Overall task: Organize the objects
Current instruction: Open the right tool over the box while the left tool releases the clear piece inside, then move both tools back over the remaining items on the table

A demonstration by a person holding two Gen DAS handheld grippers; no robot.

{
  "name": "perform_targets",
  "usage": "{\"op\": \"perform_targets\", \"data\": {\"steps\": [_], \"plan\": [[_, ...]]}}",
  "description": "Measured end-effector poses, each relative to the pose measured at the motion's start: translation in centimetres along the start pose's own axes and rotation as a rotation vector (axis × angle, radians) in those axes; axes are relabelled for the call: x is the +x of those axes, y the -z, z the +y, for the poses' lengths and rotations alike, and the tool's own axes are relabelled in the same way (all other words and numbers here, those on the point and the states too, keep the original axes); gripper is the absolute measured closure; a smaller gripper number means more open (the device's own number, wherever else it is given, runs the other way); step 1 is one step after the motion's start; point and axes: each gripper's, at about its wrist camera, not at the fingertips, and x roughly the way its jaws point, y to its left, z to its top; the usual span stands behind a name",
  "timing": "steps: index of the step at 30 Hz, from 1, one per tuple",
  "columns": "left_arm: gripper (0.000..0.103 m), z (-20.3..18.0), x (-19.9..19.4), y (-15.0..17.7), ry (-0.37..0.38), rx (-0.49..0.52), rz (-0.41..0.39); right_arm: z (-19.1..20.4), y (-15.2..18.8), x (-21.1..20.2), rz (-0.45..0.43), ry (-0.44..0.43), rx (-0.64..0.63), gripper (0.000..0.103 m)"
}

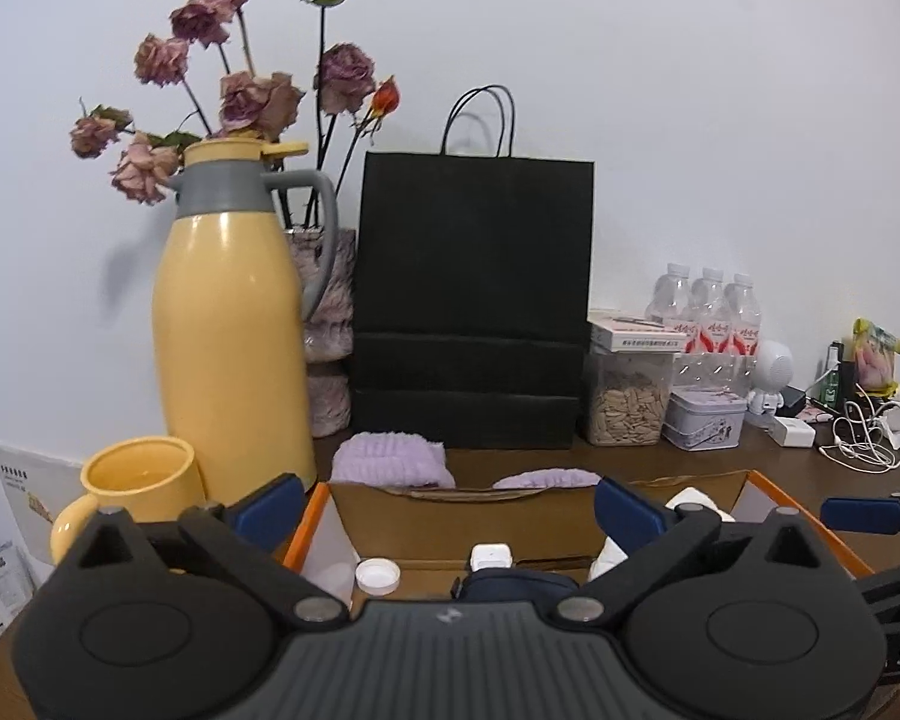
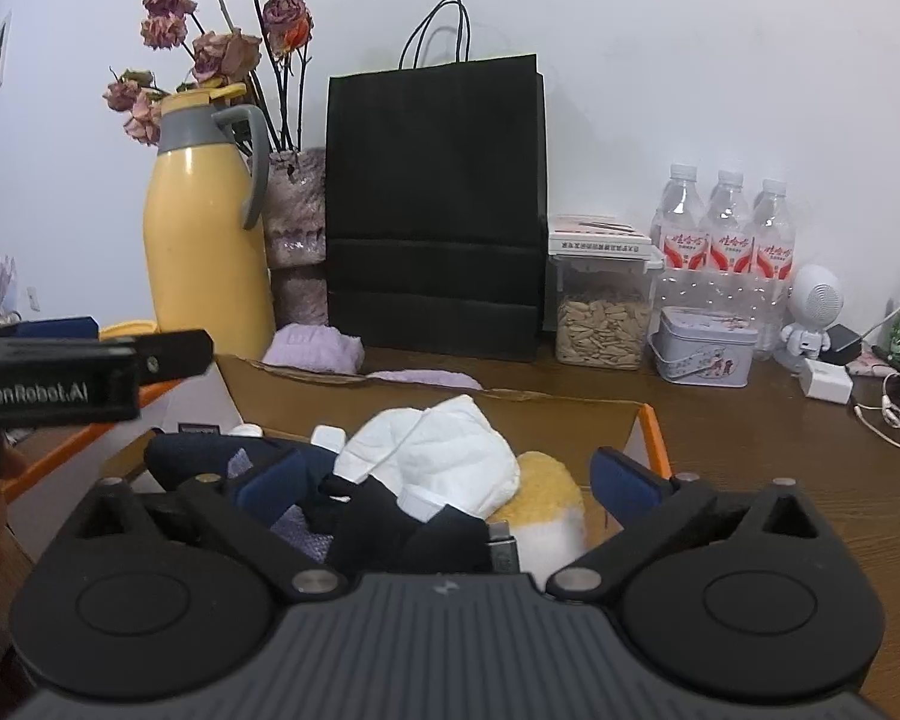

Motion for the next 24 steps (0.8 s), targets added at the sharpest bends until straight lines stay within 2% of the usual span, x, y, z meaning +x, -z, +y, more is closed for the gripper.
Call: {"op": "perform_targets", "data": {"steps": [10,24], "plan": [[0.0,-0.3,-0.1,0.4,-0.014,0.008,0.016,0.1,0.0,-0.6,-0.011,0.016,-0.007,0.0],[0.0,-0.6,-3.7,1.5,-0.028,0.017,-0.037,1.2,0.9,-4.6,-0.099,0.053,-0.055,0.0]]}}
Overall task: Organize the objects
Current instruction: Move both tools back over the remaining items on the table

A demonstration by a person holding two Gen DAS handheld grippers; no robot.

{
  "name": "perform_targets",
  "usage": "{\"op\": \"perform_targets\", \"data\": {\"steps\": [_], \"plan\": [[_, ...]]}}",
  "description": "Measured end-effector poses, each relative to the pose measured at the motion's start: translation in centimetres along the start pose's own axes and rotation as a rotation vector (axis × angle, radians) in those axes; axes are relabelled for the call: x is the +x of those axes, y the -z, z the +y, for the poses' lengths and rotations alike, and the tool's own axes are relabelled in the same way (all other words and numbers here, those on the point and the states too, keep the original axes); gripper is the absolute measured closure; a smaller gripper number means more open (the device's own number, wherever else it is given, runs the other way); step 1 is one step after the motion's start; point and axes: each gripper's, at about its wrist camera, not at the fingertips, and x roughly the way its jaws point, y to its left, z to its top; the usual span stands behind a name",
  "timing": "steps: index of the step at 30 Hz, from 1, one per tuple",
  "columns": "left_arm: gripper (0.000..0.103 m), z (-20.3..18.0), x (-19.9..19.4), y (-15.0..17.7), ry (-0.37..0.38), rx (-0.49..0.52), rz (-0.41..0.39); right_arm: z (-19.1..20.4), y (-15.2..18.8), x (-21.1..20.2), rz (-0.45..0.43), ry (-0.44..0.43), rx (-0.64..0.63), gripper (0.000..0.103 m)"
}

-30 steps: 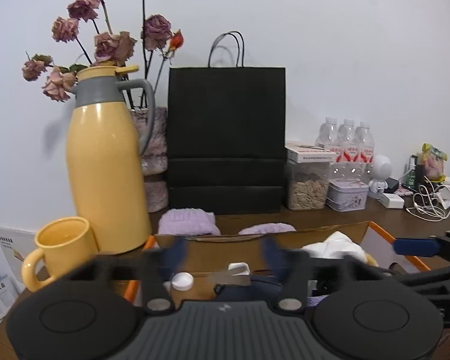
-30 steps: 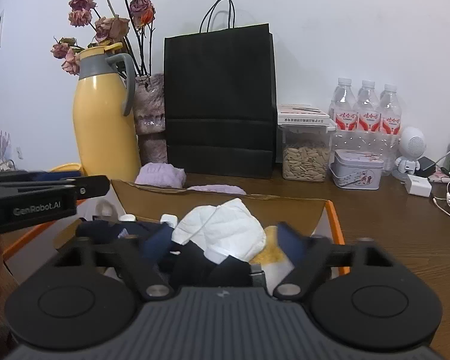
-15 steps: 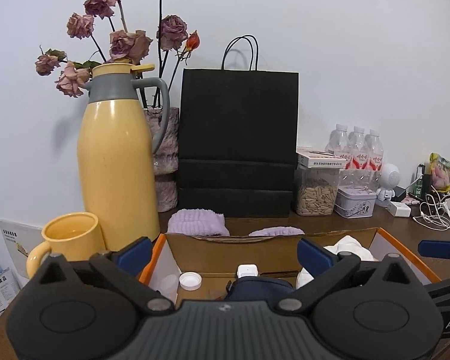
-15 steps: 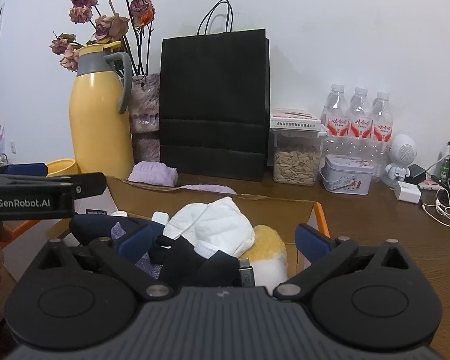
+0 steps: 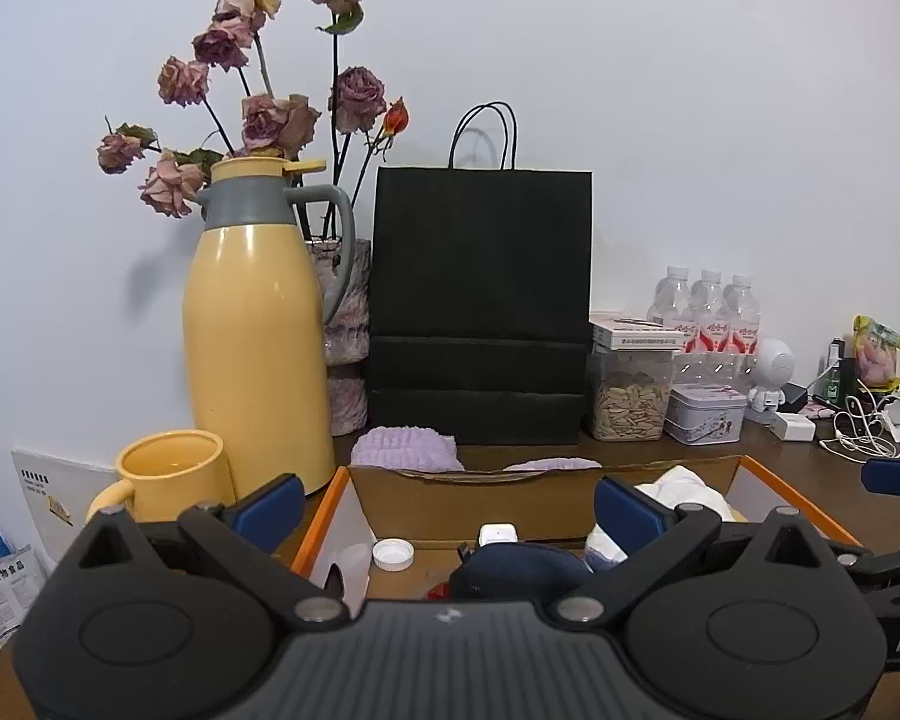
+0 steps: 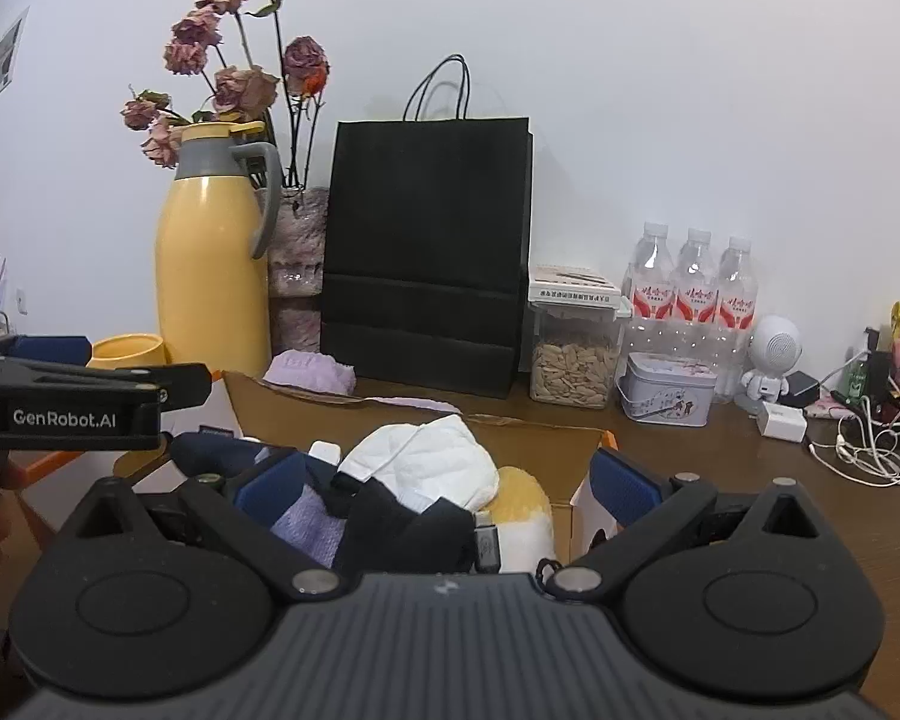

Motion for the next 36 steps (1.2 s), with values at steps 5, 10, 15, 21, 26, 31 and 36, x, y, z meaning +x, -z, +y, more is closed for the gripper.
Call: {"op": "perform_targets", "data": {"steps": [5,10,15,21,26,31,36], "plan": [[0.0,-0.1,-1.6,0.1,0.004,0.003,-0.009,0.5,0.2,-1.5,-0.014,-0.006,0.001,0.0],[0.0,0.1,-3.0,0.3,0.002,-0.002,-0.001,0.7,0.5,-2.9,-0.013,-0.013,0.007,0.0],[0.0,0.4,-4.8,0.6,0.002,-0.004,0.003,1.1,0.9,-4.3,0.0,-0.018,0.004,0.0],[0.0,0.9,-6.9,1.0,0.005,-0.001,0.019,1.6,1.8,-5.8,0.029,-0.013,0.004,0.0],[0.0,1.5,-8.7,1.8,-0.008,0.005,0.04,1.9,2.7,-7.0,0.056,-0.006,0.005,0.0],[0.0,2.4,-9.9,2.7,-0.025,0.0,0.07,2.3,3.8,-7.9,0.095,-0.003,-0.002,0.0],[0.0,3.6,-10.6,4.0,-0.036,-0.003,0.136,2.7,5.2,-8.6,0.145,-0.01,-0.014,0.0]]}}
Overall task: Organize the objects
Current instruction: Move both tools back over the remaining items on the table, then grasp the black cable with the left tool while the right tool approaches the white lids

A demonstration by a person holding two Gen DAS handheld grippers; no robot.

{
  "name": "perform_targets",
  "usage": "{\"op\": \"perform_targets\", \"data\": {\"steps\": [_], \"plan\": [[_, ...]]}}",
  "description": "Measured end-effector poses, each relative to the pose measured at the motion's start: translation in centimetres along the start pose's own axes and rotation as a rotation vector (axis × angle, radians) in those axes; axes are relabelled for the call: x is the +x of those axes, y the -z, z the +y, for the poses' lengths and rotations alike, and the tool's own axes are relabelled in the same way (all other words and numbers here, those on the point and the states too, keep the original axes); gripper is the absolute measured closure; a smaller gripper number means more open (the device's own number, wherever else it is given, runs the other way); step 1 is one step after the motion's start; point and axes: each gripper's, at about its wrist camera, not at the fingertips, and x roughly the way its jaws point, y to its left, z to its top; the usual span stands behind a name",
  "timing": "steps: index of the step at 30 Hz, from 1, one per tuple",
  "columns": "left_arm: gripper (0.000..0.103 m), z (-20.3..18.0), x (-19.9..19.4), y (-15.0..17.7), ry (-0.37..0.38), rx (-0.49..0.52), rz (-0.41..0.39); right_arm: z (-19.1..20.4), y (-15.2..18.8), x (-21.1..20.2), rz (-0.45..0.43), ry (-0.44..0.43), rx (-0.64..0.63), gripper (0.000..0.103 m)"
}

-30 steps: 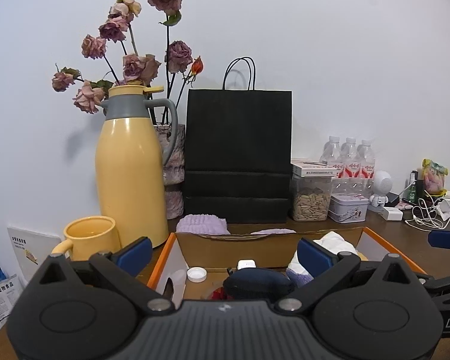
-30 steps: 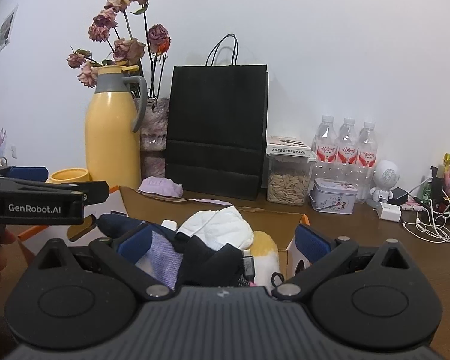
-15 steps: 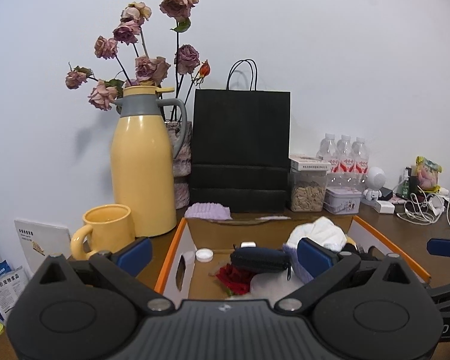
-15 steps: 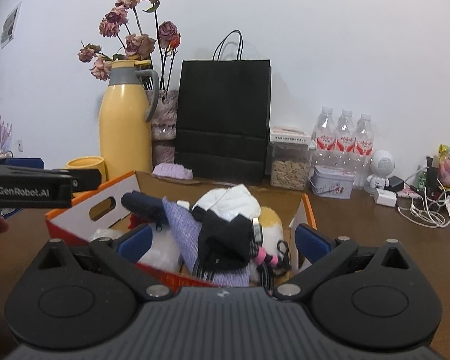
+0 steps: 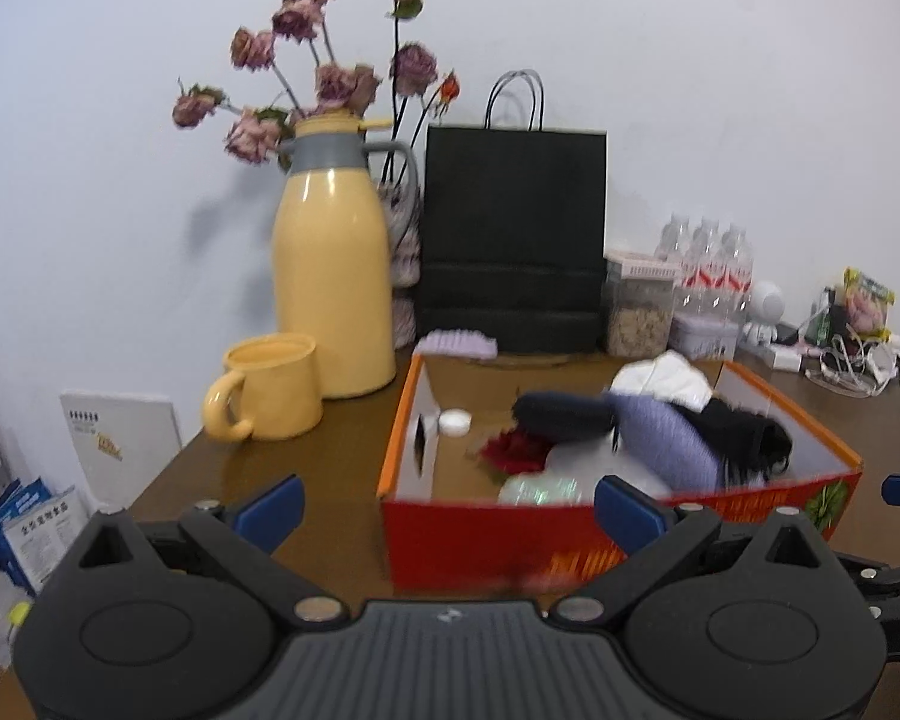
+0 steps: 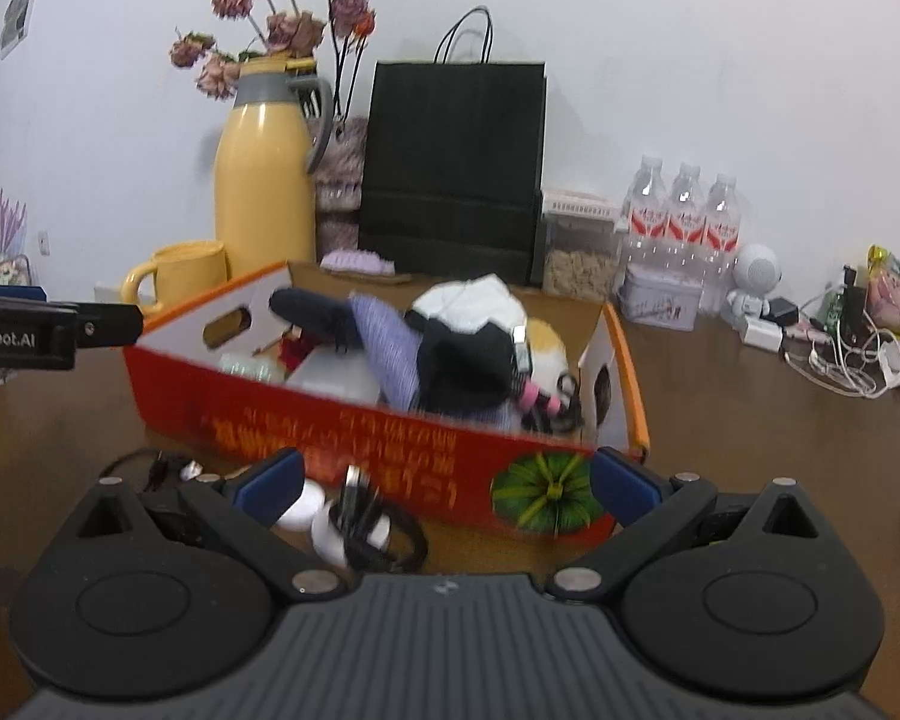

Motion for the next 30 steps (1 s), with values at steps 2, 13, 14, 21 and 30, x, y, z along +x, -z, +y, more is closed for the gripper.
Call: {"op": "perform_targets", "data": {"steps": [2,13,14,21,30], "plan": [[0.0,0.4,0.0,0.6,-0.003,0.008,0.03,0.2,0.7,0.0,0.028,-0.003,-0.009,0.0],[0.0,1.2,2.5,4.3,0.001,0.05,0.248,0.9,3.2,2.8,0.205,-0.007,-0.001,0.0],[0.0,1.1,2.9,4.7,-0.002,0.052,0.264,0.9,3.3,3.1,0.218,-0.005,0.003,0.0],[0.0,1.4,4.5,5.5,0.0,0.009,0.304,-0.1,3.5,4.0,0.243,-0.029,0.056,0.0],[0.0,1.4,4.6,5.5,0.003,0.01,0.289,-0.2,3.0,4.6,0.245,-0.038,0.055,0.0]]}}
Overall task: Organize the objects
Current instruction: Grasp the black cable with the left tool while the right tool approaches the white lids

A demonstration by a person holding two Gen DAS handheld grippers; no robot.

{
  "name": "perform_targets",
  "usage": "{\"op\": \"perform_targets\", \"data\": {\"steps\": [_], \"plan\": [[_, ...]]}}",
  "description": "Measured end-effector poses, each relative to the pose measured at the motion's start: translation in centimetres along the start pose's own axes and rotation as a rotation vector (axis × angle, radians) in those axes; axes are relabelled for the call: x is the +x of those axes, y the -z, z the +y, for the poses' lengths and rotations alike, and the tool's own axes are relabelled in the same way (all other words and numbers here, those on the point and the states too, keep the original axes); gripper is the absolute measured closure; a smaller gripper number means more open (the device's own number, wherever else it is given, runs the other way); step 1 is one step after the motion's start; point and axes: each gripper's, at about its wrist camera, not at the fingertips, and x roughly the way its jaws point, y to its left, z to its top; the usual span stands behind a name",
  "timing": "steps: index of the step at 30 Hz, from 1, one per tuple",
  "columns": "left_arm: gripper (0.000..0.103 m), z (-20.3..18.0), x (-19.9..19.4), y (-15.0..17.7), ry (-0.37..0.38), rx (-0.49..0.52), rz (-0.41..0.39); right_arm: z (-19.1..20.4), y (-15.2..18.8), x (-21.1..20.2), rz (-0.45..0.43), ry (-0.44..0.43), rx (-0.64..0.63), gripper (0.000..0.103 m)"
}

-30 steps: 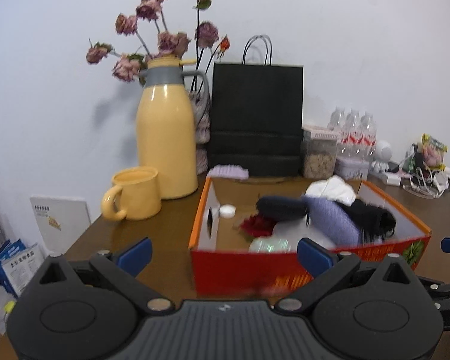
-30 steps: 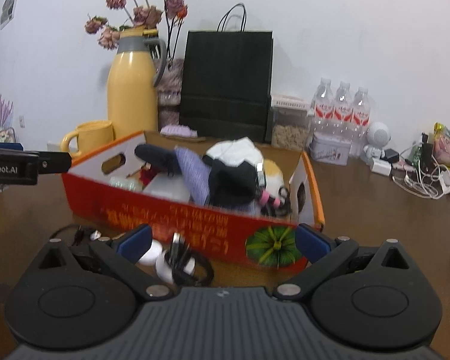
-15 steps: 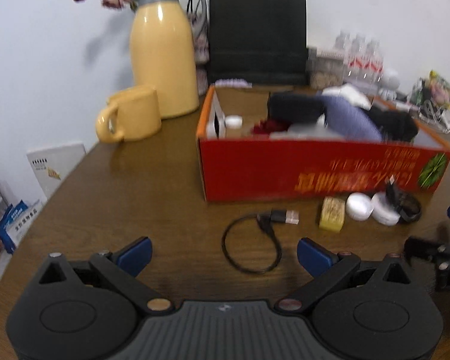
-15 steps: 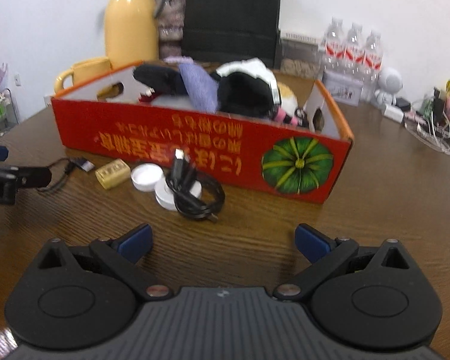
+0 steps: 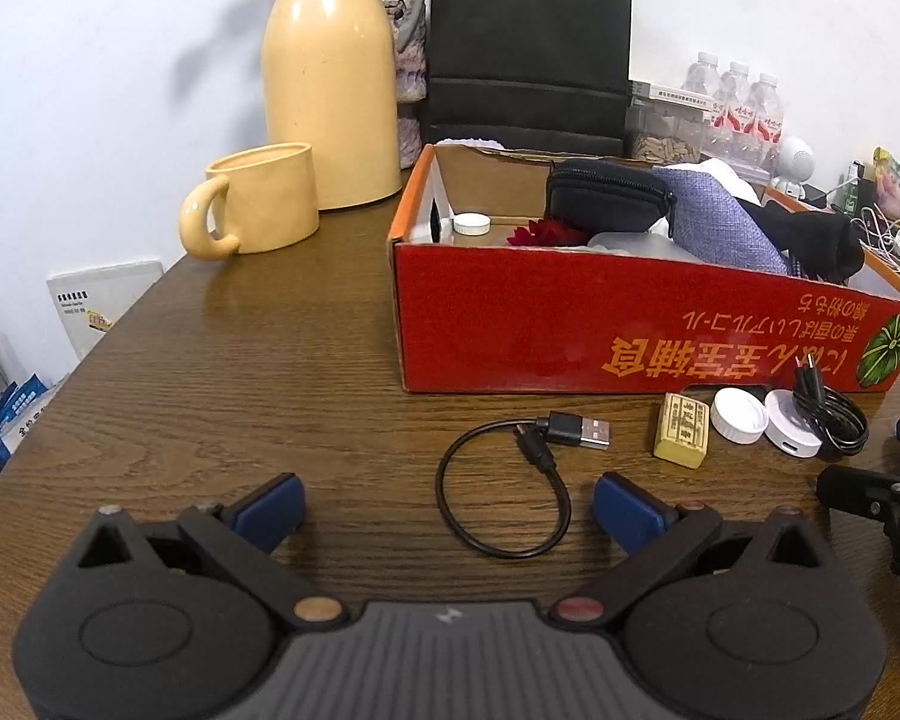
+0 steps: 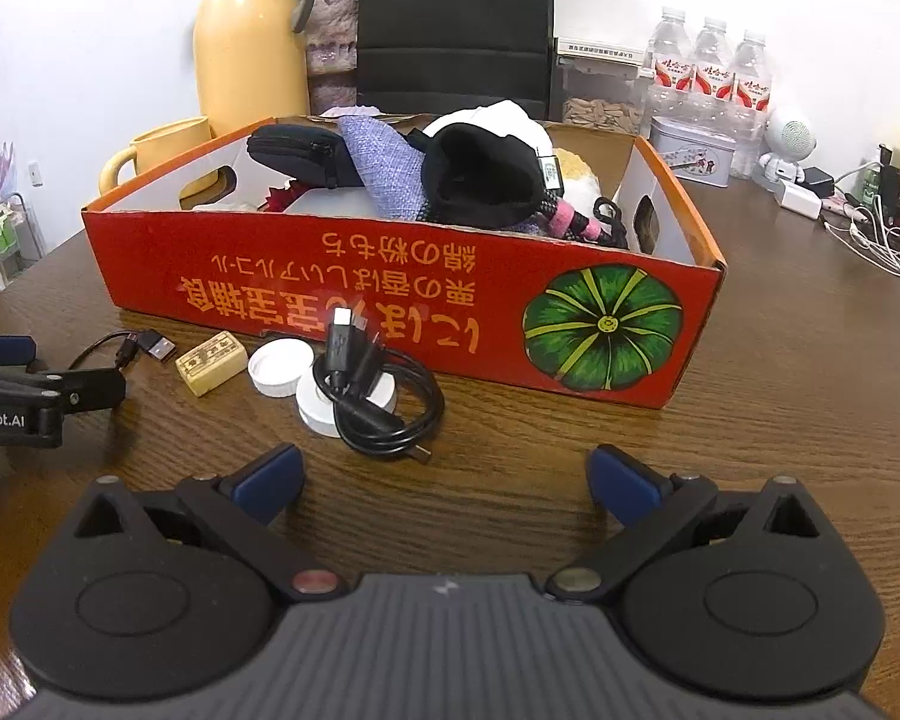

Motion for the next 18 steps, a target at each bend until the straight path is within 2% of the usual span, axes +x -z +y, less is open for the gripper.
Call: {"op": "perform_targets", "data": {"steps": [1,3,4,5,6,9,13,14,18], "plan": [[0.004,0.0,0.0,0.0,0.004,0.003,-0.004,0.0,0.0,0.0,0.0,0.0,0.0,0.0],[0.021,-0.2,-0.1,-0.1,0.019,0.013,-0.026,0.0,0.0,0.0,0.0,0.0,0.0,0.0],[0.037,-0.4,-0.3,-0.1,0.03,0.02,-0.037,0.0,0.0,0.0,0.0,0.0,0.0,0.0],[0.061,-0.4,-0.5,-0.1,0.044,0.024,-0.05,0.0,0.0,0.0,-0.001,-0.001,0.0,0.0],[0.07,-0.5,-0.7,0.0,0.052,0.025,-0.059,0.0,0.0,0.0,-0.001,0.0,0.0,0.0],[0.076,-0.5,-0.8,0.0,0.073,0.019,-0.065,-0.1,0.0,-0.2,-0.014,0.011,0.021,0.0],[0.083,-0.3,-1.2,-0.1,0.062,0.005,-0.085,0.3,0.1,-1.8,-0.119,0.015,0.014,0.0],[0.102,-0.2,-1.3,-0.1,0.065,0.0,-0.092,0.6,0.1,-2.3,-0.142,0.003,0.005,0.0],[0.102,0.1,-1.6,-0.2,0.067,0.0,-0.11,2.4,-0.4,-3.4,-0.209,-0.06,-0.046,0.0]]}}
